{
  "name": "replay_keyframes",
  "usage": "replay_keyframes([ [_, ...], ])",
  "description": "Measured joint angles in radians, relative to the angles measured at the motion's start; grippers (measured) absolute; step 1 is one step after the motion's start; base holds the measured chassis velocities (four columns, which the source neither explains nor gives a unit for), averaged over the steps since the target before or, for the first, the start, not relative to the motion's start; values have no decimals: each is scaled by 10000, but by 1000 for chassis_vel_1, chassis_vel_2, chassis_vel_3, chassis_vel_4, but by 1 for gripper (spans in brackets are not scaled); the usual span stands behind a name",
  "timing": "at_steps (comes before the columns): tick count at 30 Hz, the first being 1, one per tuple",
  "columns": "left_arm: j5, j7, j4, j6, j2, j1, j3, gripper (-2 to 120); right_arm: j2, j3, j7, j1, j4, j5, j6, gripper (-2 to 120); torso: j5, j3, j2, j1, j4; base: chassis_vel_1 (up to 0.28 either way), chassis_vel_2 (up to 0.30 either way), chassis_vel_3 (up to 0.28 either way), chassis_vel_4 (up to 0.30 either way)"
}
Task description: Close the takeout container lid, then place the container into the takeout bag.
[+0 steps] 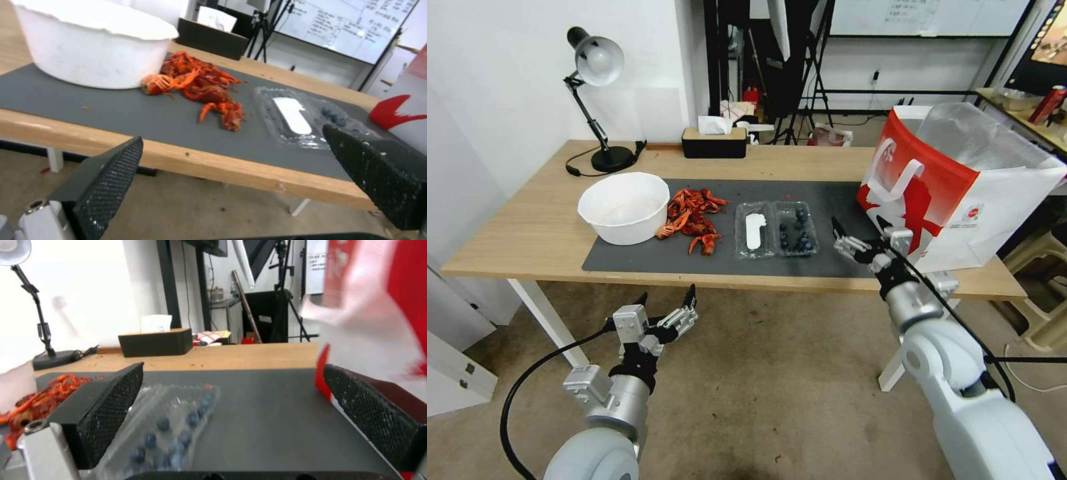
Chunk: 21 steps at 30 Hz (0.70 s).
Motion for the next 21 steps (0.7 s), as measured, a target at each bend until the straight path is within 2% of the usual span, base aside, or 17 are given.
replay_keyframes([
  [2, -25, 2, 4, 0, 30, -20, 35, 100, 54, 100, -116, -219, 29, -52, 170, 100, 0, 0, 0, 0, -6, 0, 0, 0, 0],
  [6, -50, 38, 92, -26, 169, -84, 195, 100, 453, 492, -740, -1381, 244, -386, 1139, 100, -3, -1, 1, -1, -4, 0, 0, 0, 0],
  [13, -114, 53, 145, -294, 162, -71, 215, 100, 747, 261, -1100, -1857, 278, -805, 1710, 100, 0, 0, 1, 0, 0, 0, 0, 0, 0],
  [15, -255, 49, 216, -414, 183, -144, 269, 100, 771, 212, -1220, -1926, 261, -855, 1801, 100, 0, 1, 1, 0, 7, 0, 0, 0, 0],
  [19, -789, -224, 508, -631, 378, -626, 613, 100, 818, 239, -1434, -2230, 246, -967, 2082, 100, -1, 1, 1, 0, -3, 0, 0, 0, 0],
  [21, -1449, -423, 876, -893, 625, -1270, 1003, 100, 895, 329, -1503, -2524, 331, -1126, 2236, 100, 0, 1, 1, 2, -1, 0, 0, 0, 0],
])
